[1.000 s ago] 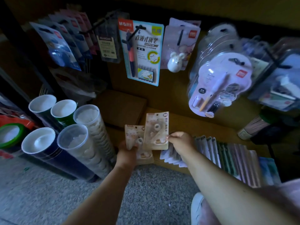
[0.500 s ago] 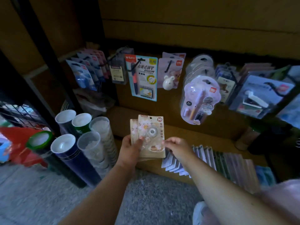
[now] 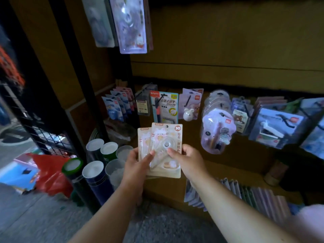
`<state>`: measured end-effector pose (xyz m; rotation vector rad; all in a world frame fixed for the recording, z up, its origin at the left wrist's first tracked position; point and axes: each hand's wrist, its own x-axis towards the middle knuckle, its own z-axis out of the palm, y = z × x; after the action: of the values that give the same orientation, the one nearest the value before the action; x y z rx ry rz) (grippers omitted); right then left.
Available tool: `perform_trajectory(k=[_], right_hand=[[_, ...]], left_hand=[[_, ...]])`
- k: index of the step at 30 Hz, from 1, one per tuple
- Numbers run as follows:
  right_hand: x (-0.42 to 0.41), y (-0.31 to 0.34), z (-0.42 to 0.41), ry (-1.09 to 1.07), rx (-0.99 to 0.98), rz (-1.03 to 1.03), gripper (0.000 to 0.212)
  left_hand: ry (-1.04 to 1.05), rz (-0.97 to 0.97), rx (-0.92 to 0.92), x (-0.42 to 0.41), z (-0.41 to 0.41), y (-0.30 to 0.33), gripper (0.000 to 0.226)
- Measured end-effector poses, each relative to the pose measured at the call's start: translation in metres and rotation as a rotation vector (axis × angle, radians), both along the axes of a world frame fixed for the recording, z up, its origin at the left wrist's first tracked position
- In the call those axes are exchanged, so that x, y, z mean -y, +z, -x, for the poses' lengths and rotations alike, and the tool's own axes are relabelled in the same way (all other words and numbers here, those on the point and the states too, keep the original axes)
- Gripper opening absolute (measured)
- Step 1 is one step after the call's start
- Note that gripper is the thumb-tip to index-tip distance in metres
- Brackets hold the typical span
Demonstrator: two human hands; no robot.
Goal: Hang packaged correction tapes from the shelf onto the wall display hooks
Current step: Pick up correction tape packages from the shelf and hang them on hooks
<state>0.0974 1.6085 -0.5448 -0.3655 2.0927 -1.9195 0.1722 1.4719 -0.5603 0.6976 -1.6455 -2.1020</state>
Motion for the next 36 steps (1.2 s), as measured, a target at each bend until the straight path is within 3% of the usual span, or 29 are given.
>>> perform_trajectory(k=[7, 18, 27, 36], right_hand=[[0.020, 0.052, 0.004, 0.020, -0.105, 0.154, 0.007], [0.059, 0.169, 0.018, 0.072, -0.333, 0.244, 0.006], [0.091, 0.251, 0.030, 0.120, -0.488, 0.262, 0.014], [0.133, 0.284, 0.054, 0.049, -0.432, 0.236, 0.025]], left_hand=[[0.037, 0.048, -0.126, 0.019, 0.003, 0.057, 0.029], [0.162, 0.255, -0.298, 0.052, 0.019, 0.147, 0.025], [0.245, 0.181, -0.298, 0.076, 0.014, 0.155, 0.028], [0.260, 0.196, -0.324, 0.091, 0.012, 0.166, 0.028]])
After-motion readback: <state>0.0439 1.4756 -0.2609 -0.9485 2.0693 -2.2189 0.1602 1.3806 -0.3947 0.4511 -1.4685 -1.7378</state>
